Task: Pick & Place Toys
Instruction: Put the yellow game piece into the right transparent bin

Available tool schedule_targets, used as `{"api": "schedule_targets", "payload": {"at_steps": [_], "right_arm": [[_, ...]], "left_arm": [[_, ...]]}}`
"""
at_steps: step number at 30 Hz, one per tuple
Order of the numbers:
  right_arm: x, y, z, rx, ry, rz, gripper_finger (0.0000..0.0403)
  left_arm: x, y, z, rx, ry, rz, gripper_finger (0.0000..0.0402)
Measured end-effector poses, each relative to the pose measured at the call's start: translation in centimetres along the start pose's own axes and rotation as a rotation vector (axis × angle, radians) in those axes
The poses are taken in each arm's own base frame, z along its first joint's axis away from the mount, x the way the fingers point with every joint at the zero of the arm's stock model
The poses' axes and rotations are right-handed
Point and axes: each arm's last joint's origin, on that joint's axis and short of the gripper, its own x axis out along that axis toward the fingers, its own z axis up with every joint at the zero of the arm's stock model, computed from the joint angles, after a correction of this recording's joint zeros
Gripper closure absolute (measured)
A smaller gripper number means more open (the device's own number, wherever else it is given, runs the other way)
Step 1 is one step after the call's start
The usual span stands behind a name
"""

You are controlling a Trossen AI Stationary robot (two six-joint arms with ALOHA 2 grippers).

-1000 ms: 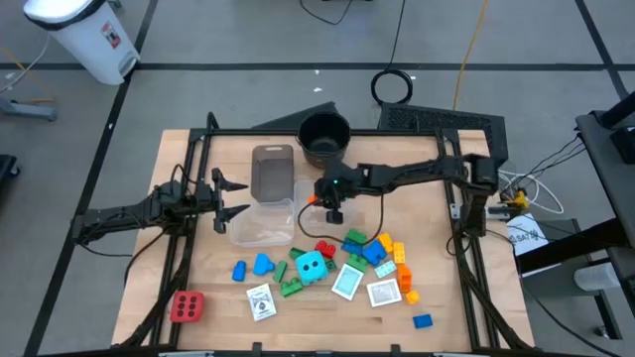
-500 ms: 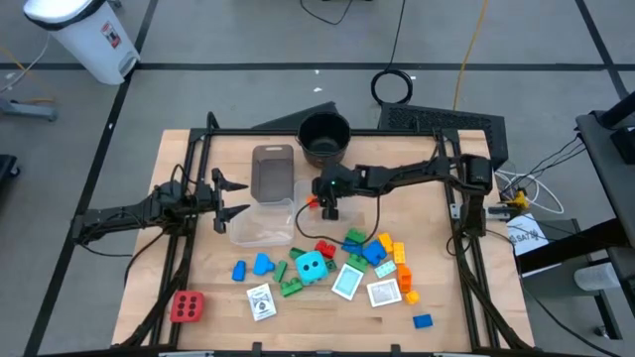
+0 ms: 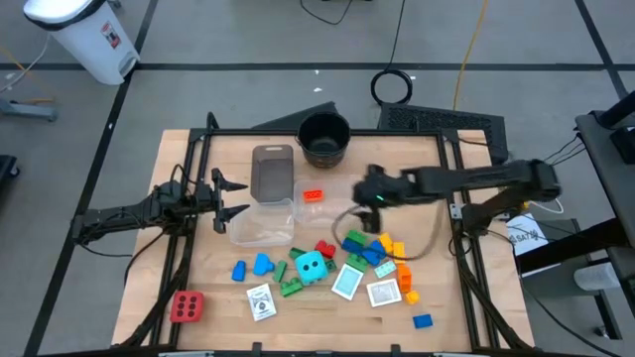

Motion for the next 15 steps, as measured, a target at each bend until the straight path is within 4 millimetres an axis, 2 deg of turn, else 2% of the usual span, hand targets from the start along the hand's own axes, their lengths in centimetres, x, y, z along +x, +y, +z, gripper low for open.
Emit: {"api": "schedule_targets", "payload": {"at_steps": [3, 6, 11, 15], "right_arm": [[-2.5, 1.6, -2.2, 0.087, 0.016, 0.046, 0.0128], [-3.8, 3.3, -5.2, 0.132, 0.046, 0.062, 0.0133], [-4.4, 6.3, -10.3, 0.130, 0.100, 0.165, 0.0147], [-3.3, 7.6, -14.0, 0.211, 0.144, 0.165, 0.0160]], "left_arm": [[0.0, 0.0, 0.0, 0.000, 0.000, 0.000, 0.0128], [0.0, 0.0, 0.0, 0.000, 0.000, 0.000, 0.0128], [0.0, 0.0, 0.0, 0.000, 0.000, 0.000, 0.0128], [0.0, 0.0, 0.0, 0.000, 0.000, 0.000, 0.0128]]}}
